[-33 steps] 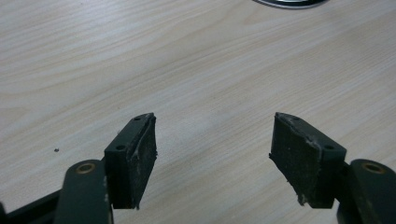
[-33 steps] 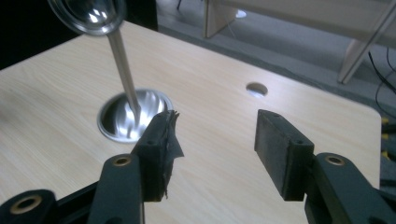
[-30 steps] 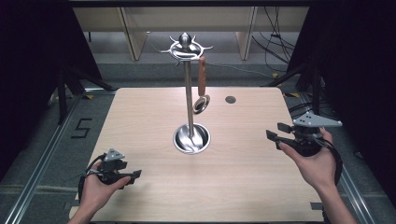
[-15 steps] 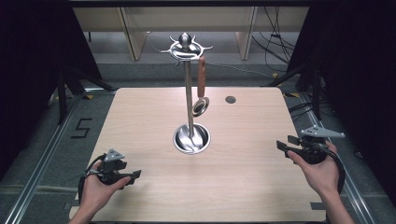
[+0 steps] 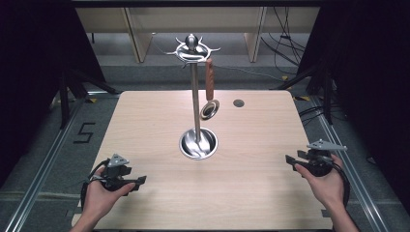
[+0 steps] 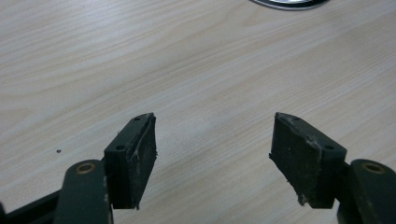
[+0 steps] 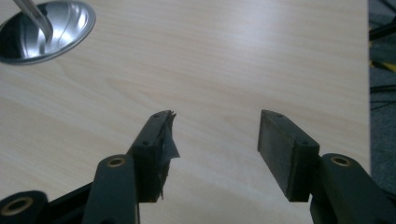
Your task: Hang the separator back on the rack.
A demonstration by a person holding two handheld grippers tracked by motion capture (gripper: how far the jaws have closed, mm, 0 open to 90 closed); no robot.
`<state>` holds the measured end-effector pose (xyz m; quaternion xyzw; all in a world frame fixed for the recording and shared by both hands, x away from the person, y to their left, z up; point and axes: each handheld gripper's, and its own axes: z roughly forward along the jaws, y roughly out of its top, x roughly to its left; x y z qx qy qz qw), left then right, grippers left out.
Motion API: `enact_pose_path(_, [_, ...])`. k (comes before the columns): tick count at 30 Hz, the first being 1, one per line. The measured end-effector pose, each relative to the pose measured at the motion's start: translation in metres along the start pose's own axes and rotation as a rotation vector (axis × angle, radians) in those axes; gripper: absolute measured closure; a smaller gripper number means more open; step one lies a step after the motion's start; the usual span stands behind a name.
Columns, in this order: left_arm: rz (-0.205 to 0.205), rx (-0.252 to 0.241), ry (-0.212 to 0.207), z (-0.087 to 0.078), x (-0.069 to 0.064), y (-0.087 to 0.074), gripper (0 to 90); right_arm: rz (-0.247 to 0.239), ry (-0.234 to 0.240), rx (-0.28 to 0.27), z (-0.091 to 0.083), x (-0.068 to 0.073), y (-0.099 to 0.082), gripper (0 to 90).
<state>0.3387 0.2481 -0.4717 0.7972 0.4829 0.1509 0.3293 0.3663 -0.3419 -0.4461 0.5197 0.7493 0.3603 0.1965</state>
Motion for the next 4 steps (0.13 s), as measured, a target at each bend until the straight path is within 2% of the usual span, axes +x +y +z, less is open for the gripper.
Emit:
enact_pose_path(2, [0.022, 0.015, -0.014, -0.0024, 0.0014, 0.0006, 30.6, -0.005, -0.004, 0.015, 0.0023, -0.0010, -0.0044, 45.7])
enact_pose_path(3, [0.026, 0.019, -0.019, -0.0029, 0.0022, 0.0008, 30.6, -0.042, -0.013, 0.008, 0.0038, -0.0037, -0.0063, 45.7])
enact_pose_path(4, [0.026, 0.014, -0.016, -0.0032, 0.0020, 0.0007, 30.6, -0.036, -0.012, 0.006, 0.0041, -0.0036, -0.0063, 45.6])
